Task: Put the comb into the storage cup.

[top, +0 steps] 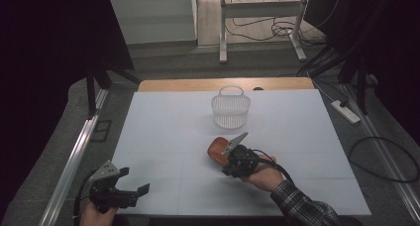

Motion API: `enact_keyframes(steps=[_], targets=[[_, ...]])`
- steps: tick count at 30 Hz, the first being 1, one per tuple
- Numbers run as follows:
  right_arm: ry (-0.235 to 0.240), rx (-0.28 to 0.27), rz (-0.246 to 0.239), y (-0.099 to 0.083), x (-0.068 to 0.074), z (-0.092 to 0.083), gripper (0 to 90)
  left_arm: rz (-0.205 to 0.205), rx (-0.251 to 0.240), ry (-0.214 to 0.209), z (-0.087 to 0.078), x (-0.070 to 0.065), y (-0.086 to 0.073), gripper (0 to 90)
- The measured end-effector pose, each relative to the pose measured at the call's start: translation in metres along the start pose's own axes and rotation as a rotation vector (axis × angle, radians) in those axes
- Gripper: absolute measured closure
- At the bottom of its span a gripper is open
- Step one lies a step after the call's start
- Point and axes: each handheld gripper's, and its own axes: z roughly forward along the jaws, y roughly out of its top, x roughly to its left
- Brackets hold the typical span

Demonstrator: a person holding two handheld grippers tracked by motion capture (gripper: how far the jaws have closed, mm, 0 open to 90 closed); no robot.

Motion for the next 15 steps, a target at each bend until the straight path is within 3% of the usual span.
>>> enact_keyframes(steps=[8, 11, 14, 15], targets=[[-0.065, -0.025, 0.018, -0.012, -0.001, -0.020, 62.1, -0.001, 0.000, 0.000, 0.000, 0.000, 0.000, 1.7], [-0.084, -0.029, 0.033, -0.014, -0.003, -0.025, 58.2, 0.001, 0.000, 0.001, 0.000, 0.000, 0.000, 1.7], [-0.117, -0.058, 0.061, -0.020, -0.007, -0.035, 46.4, 0.002, 0.000, -0.001, 0.000, 0.000, 0.000, 1.7], [-0.117, -0.058, 0.061, -0.020, -0.007, -0.035, 46.4, 0.002, 0.000, -0.001, 0.000, 0.000, 0.000, 1.7]])
